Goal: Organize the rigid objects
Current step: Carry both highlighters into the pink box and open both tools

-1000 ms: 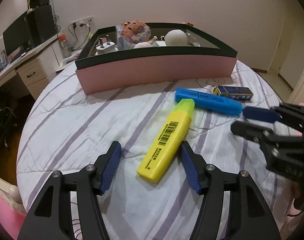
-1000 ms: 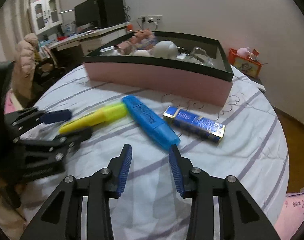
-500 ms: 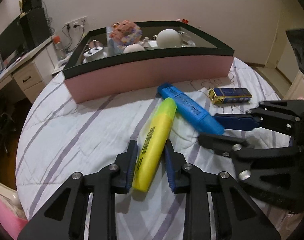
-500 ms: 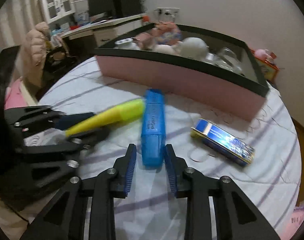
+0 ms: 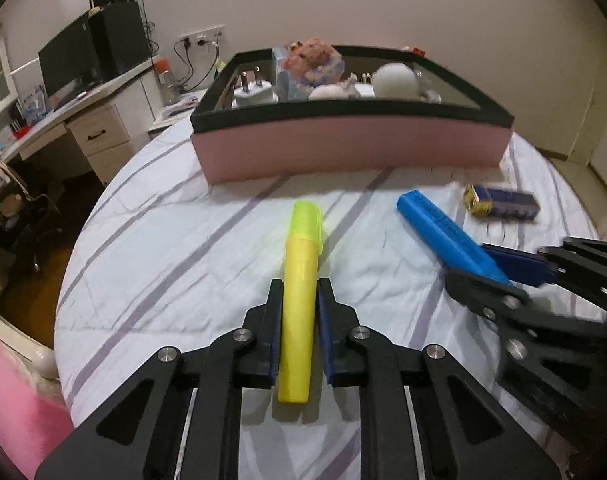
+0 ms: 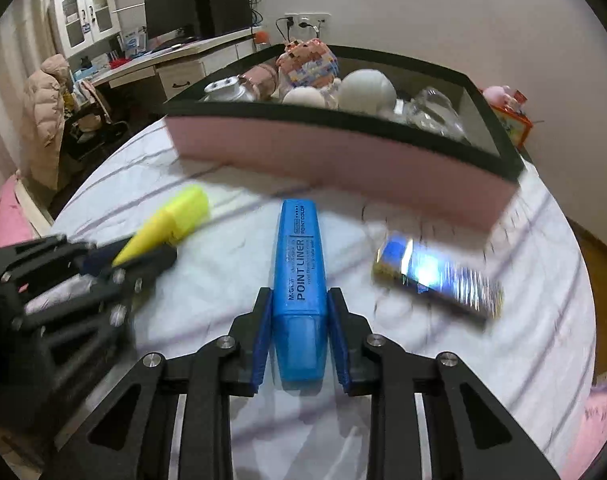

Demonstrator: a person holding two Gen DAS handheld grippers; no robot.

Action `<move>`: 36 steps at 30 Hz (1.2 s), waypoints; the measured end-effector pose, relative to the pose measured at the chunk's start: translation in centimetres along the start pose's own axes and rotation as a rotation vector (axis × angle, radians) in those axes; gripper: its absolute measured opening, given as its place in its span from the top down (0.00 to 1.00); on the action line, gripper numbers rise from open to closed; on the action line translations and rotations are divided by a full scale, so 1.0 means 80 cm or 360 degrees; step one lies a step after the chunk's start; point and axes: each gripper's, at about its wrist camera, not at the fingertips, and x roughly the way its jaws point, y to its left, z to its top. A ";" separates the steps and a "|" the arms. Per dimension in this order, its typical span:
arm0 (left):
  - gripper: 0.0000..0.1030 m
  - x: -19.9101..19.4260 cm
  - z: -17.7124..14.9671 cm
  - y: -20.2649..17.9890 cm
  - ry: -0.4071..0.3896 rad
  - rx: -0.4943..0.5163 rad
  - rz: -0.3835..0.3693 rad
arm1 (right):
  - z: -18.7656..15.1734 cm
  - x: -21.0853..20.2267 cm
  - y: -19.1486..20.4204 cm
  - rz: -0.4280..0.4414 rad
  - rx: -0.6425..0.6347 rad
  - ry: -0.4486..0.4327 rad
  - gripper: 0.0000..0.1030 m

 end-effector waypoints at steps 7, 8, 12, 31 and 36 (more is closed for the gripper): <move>0.65 0.008 0.008 0.003 0.0026 -0.0033 -0.0022 | 0.001 0.008 0.011 -0.0041 0.0046 -0.0040 0.72; 0.62 0.010 0.010 0.005 0.0029 -0.0037 -0.0034 | 0.004 0.010 0.011 -0.0045 0.0045 -0.0037 0.72; 0.68 0.012 0.012 0.007 0.0025 -0.0050 -0.0065 | 0.008 0.017 0.010 -0.0068 0.0047 -0.0054 0.71; 0.82 -0.112 0.048 0.000 -0.0450 0.0029 -0.0063 | 0.013 -0.105 0.022 0.0044 0.0093 -0.0510 0.74; 0.82 -0.130 0.063 -0.005 -0.0556 0.0052 -0.0050 | 0.026 -0.136 0.019 0.0037 0.0097 -0.0635 0.74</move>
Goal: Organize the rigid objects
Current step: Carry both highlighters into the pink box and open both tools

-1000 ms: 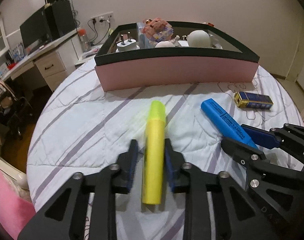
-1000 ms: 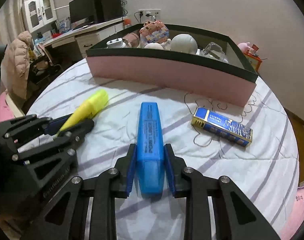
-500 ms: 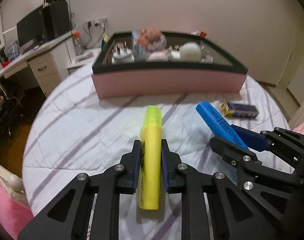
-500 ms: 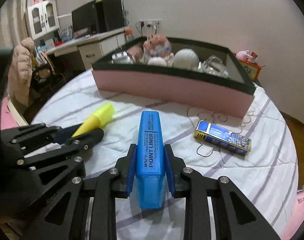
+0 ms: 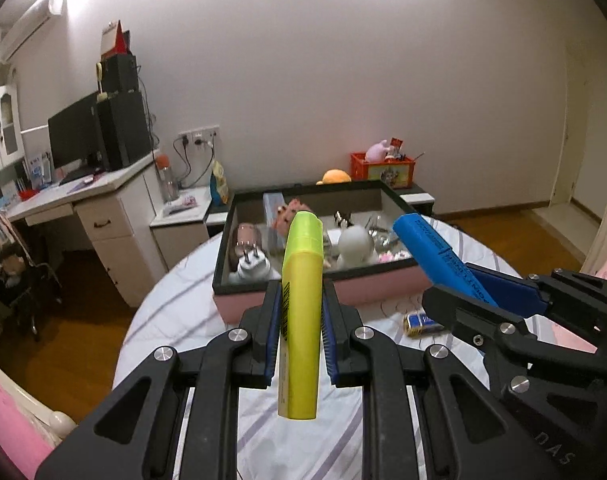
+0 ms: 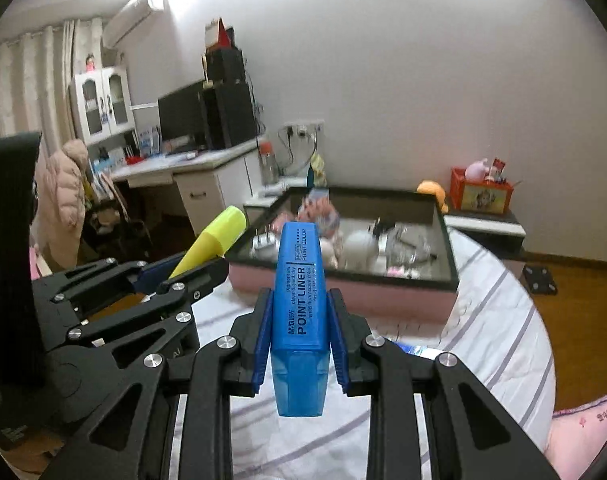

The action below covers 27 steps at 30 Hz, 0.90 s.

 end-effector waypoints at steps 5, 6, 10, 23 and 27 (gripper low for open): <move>0.82 0.004 0.013 -0.001 -0.0016 0.0029 0.0014 | 0.011 0.000 -0.002 0.0002 -0.0008 -0.0036 0.74; 0.82 0.007 0.015 0.000 -0.0016 0.0034 0.0009 | 0.012 0.002 -0.003 0.0001 -0.0011 -0.0035 0.74; 0.82 0.022 0.029 -0.001 -0.0010 0.0066 0.0005 | 0.022 0.010 -0.009 0.0002 -0.0015 -0.0039 0.74; 0.82 0.186 0.114 -0.001 0.0232 0.0189 0.0000 | 0.094 0.129 -0.086 -0.0132 -0.0052 0.0149 0.74; 0.82 0.245 0.121 -0.024 0.0351 0.0268 -0.0025 | 0.102 0.186 -0.118 -0.0226 -0.0049 0.0295 0.74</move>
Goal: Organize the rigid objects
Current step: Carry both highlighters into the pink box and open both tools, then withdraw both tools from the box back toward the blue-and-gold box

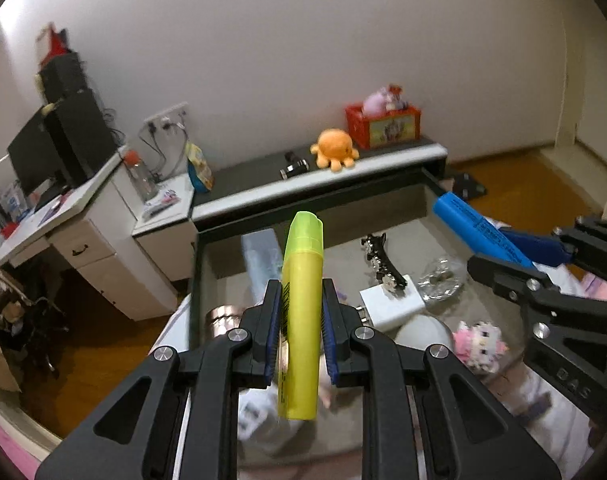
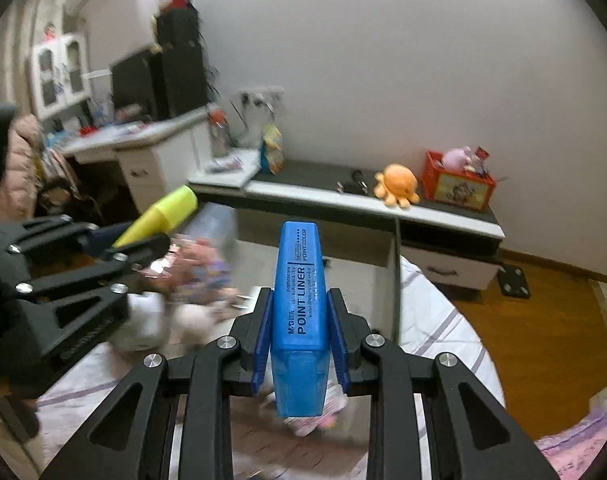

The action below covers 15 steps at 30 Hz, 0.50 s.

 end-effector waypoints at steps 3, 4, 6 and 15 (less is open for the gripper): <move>0.82 0.029 0.009 -0.010 0.0058 0.0001 -0.0066 | 0.002 0.034 -0.014 -0.0045 0.0006 0.0094 0.74; 0.82 0.034 0.011 -0.014 0.0058 0.0013 -0.0051 | 0.002 0.044 -0.018 -0.0055 0.0011 0.0118 0.74; 0.82 0.043 0.016 -0.016 0.0074 0.0009 -0.0065 | 0.001 0.055 -0.022 -0.0061 0.0014 0.0149 0.74; 0.49 0.031 0.025 -0.013 -0.0040 -0.0038 -0.0016 | 0.003 0.045 -0.028 -0.0033 0.0067 0.0041 0.44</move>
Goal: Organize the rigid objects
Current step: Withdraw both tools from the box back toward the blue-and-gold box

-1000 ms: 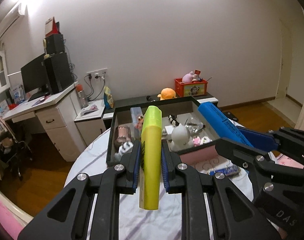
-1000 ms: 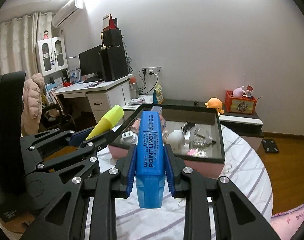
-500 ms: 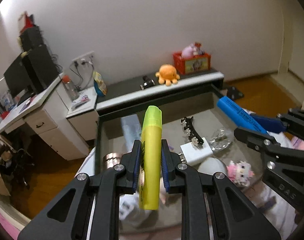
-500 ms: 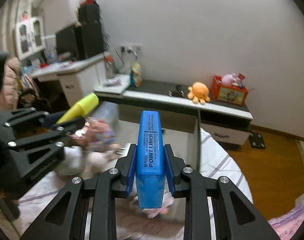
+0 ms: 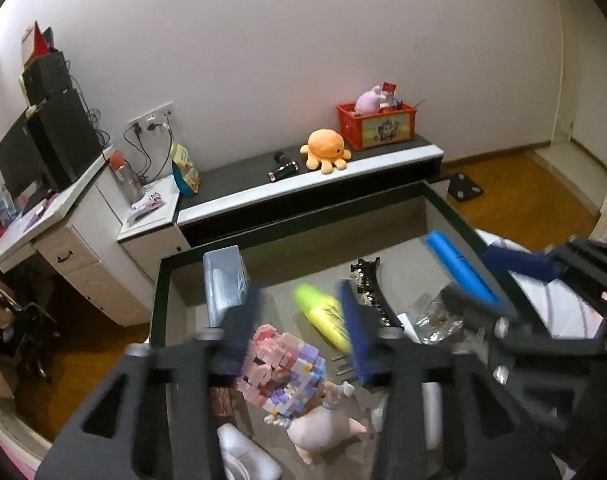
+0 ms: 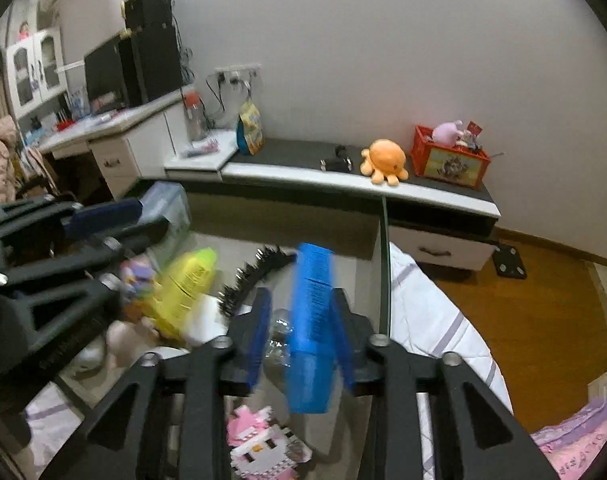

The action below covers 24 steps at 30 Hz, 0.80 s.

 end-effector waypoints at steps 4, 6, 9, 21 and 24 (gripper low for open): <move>0.32 -0.030 -0.003 0.012 -0.0065 -0.0047 0.0039 | 0.004 -0.040 0.001 -0.0003 0.0009 -0.0123 0.28; 0.20 -0.057 -0.010 0.020 -0.0129 -0.0085 0.0039 | 0.003 -0.063 0.005 -0.0026 0.0000 -0.0163 0.21; 0.08 -0.100 -0.023 0.028 -0.0221 -0.0100 0.0059 | -0.004 -0.096 0.014 0.0012 -0.0007 -0.0234 0.20; 0.00 -0.268 -0.135 0.055 -0.0522 -0.0232 0.0150 | -0.078 -0.243 0.082 0.0019 -0.0123 -0.0540 0.00; 0.00 -0.300 -0.172 0.058 -0.0597 -0.0334 0.0163 | -0.101 -0.268 0.097 -0.0005 -0.0140 -0.0599 0.00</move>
